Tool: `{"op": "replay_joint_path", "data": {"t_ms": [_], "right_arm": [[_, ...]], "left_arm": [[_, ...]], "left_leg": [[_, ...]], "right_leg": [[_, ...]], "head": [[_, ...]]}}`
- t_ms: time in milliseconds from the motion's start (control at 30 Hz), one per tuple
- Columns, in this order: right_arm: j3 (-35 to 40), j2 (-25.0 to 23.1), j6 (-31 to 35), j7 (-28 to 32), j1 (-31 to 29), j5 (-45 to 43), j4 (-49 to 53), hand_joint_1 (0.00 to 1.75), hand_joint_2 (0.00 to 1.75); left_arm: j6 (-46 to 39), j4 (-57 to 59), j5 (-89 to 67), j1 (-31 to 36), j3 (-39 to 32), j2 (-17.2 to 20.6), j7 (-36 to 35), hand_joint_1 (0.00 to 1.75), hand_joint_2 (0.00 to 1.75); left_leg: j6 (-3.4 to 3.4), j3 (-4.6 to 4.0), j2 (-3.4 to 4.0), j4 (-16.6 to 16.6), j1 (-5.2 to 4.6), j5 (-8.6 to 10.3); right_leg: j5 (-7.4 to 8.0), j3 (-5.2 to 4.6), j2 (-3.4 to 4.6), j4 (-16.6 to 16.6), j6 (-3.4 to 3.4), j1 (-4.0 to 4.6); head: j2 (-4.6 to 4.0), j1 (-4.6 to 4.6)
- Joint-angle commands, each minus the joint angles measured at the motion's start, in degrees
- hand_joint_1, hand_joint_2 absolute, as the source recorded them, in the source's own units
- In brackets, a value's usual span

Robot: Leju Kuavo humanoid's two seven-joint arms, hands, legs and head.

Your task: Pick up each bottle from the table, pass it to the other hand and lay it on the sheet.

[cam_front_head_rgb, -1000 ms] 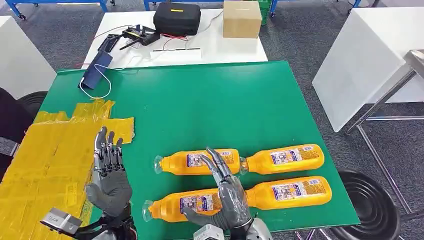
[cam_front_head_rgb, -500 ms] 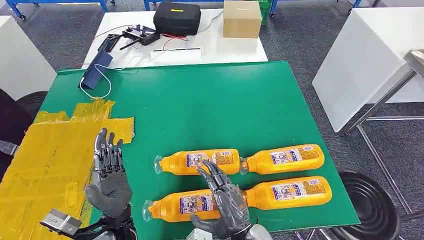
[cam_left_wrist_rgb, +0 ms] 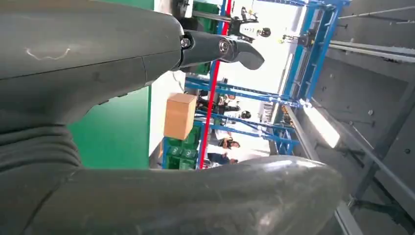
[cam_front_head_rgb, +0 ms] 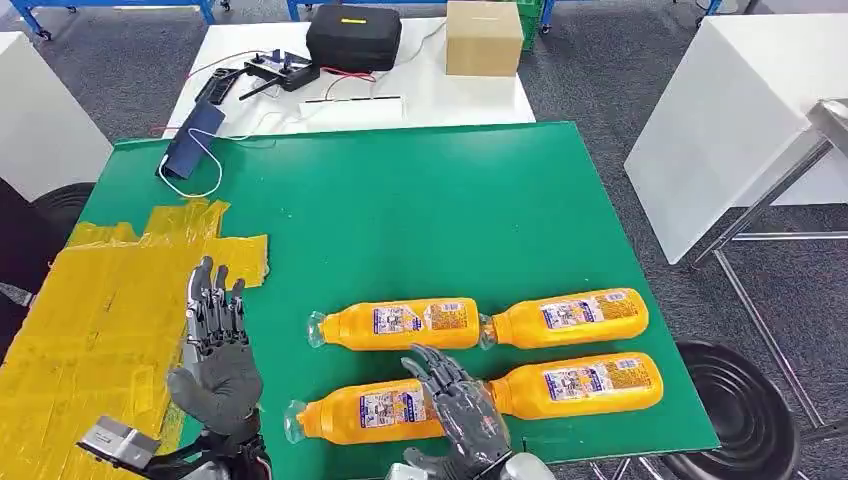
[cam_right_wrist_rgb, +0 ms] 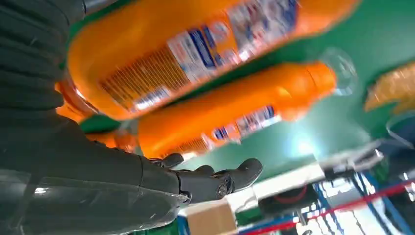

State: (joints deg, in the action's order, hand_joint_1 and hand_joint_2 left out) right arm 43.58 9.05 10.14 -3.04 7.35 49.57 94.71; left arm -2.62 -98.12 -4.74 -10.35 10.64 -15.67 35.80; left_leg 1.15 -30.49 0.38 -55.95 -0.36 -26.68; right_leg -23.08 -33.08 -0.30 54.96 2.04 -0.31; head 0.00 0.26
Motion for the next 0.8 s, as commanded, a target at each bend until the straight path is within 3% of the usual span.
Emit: {"op": "replay_joint_path", "data": {"t_ms": [33,333,767,800], "right_arm": [[4.34,4.95,-2.17,-1.33,-3.11,-0.52,-5.59,0.0,1.75],[5.04,5.35,-3.77,-1.71,-4.57,-0.59,-7.87,0.0,1.75],[7.38,7.21,-13.68,-1.74,-9.55,-0.1,-16.37,0.0,1.75],[7.91,7.43,-14.5,-1.77,-10.25,-0.28,-16.98,0.3,1.75]], "left_arm": [[0.32,4.42,0.44,1.87,-0.29,-0.15,0.09,0.0,0.0],[0.48,5.13,0.77,2.38,0.13,-0.13,0.18,0.0,0.0],[0.68,7.5,1.57,3.75,1.89,0.17,0.11,0.0,0.0],[0.71,7.66,1.68,3.85,2.18,0.34,0.13,0.0,0.0]], "left_leg": [[-0.12,0.27,-0.05,0.02,0.1,-0.1],[-0.08,0.16,-0.02,0.05,0.06,-0.04],[-0.09,0.31,-0.09,0.08,0.07,-0.01],[-0.06,0.33,-0.12,0.08,0.03,0.01]], "right_leg": [[-0.06,0.31,0.03,-0.09,-0.04,0.09],[-0.01,0.18,0.03,-0.09,-0.03,0.05],[-0.01,0.33,-0.06,-0.15,-0.02,0.06],[0.0,0.34,-0.09,-0.14,-0.01,0.03]], "head": [[0.0,0.0],[0.02,0.0],[0.0,-0.02],[0.0,0.02]]}}
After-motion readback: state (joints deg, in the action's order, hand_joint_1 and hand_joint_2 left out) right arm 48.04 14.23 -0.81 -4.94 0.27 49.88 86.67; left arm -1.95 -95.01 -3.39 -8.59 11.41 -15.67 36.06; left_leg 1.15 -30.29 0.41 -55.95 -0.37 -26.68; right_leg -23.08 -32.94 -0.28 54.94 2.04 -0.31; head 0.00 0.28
